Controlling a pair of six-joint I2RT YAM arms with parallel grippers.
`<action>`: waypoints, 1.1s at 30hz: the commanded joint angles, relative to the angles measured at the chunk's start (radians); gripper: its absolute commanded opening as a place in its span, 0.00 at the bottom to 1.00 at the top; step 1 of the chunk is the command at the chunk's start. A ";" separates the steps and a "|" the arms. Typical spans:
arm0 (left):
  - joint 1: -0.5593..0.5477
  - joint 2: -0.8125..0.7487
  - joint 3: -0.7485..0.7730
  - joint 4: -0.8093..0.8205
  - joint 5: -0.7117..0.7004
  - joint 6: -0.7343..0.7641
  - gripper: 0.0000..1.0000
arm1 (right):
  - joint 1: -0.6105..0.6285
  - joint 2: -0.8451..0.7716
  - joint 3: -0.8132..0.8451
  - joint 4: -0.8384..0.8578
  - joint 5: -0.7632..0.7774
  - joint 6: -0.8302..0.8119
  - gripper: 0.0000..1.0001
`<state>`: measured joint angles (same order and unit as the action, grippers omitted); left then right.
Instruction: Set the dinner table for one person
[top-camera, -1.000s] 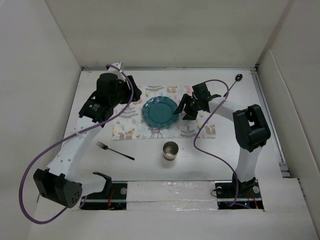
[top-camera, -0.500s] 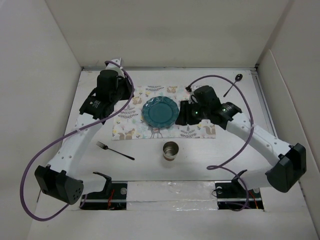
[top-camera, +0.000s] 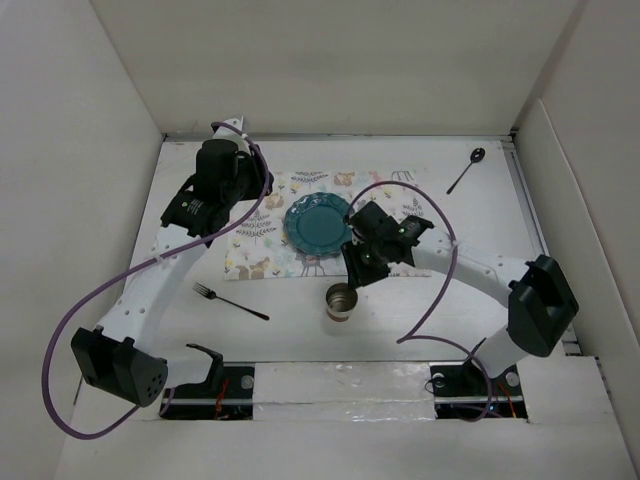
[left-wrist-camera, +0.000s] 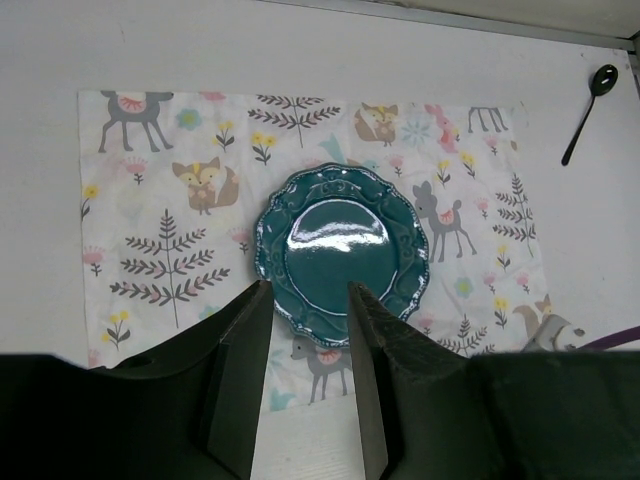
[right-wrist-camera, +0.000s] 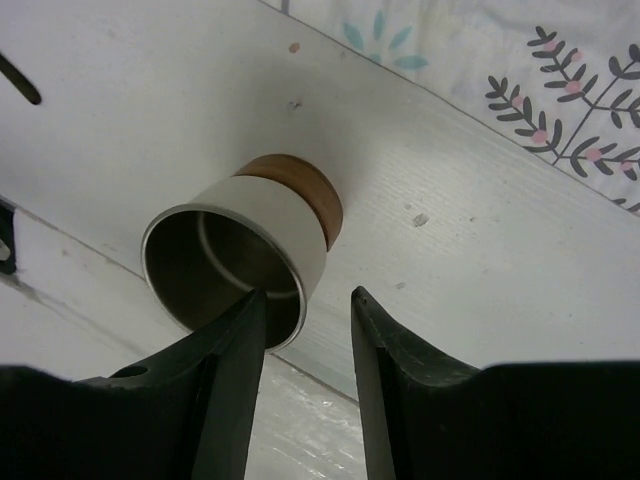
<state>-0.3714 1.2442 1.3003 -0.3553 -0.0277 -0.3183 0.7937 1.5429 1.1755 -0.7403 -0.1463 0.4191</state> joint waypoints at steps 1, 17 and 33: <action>0.000 -0.009 0.017 0.044 0.003 -0.001 0.33 | 0.018 0.022 0.042 0.005 0.010 -0.020 0.44; 0.000 -0.006 0.030 0.055 0.008 0.007 0.33 | -0.239 0.002 0.257 -0.050 0.045 -0.058 0.00; 0.000 -0.037 -0.042 0.064 0.066 0.028 0.33 | -0.662 0.534 0.860 -0.048 0.109 0.032 0.00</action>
<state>-0.3714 1.2453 1.2823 -0.3237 0.0124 -0.3069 0.1505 2.0727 1.9152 -0.7883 -0.0463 0.4206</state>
